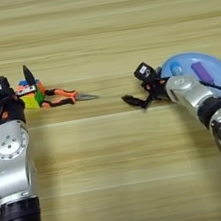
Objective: Move the objects on the table
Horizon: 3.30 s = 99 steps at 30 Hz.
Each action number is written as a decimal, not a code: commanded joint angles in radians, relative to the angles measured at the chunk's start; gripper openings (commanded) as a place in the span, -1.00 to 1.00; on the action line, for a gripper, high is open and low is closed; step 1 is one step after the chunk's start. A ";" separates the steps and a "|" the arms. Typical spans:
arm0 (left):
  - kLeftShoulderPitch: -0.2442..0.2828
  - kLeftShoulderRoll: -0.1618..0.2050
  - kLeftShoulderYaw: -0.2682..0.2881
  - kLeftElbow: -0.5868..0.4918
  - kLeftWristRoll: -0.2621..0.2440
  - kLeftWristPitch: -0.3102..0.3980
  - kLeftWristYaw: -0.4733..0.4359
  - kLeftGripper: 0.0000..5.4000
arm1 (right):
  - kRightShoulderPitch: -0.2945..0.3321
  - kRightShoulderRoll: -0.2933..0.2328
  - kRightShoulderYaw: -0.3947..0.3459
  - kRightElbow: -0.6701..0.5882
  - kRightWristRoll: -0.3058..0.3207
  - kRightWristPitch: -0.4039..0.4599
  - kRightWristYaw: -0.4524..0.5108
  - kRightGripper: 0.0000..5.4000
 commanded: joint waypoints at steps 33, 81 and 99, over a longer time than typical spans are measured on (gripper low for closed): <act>-0.128 0.101 -0.032 0.439 0.044 -0.106 -0.068 1.00 | 0.355 0.050 0.081 -0.832 0.125 0.204 0.146 0.99; -0.284 0.112 -0.073 0.815 0.049 -0.265 -0.072 1.00 | 0.408 0.027 0.133 -0.937 0.158 0.251 0.102 0.99; -0.352 0.120 -0.070 0.972 0.046 -0.311 -0.063 1.00 | 0.406 0.025 0.134 -0.934 0.158 0.249 0.103 0.99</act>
